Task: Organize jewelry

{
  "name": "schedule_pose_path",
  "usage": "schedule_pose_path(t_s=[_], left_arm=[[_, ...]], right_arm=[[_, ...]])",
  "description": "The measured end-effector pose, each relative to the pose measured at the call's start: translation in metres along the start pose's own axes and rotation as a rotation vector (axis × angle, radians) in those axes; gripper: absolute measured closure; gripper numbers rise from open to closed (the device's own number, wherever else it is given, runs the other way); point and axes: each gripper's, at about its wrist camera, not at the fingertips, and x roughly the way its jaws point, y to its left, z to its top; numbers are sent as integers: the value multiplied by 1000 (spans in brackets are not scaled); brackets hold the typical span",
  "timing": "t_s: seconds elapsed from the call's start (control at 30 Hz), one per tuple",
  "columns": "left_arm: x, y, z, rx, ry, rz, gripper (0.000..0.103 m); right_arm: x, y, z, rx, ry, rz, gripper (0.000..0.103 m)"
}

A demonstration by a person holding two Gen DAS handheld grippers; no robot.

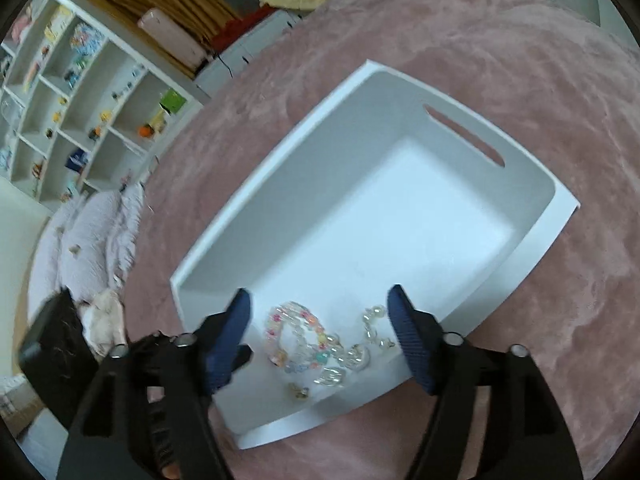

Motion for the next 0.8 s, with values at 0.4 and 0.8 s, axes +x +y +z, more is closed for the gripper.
schedule_pose_path(t_s=[0.4, 0.8], left_arm=[[-55, -13, -3, -7, -94, 16, 15], [-137, -33, -17, 68, -153, 98, 14]], right_arm=[[-51, 34, -30, -277, -56, -331, 5], [-113, 76, -87, -346, -166, -472, 5]])
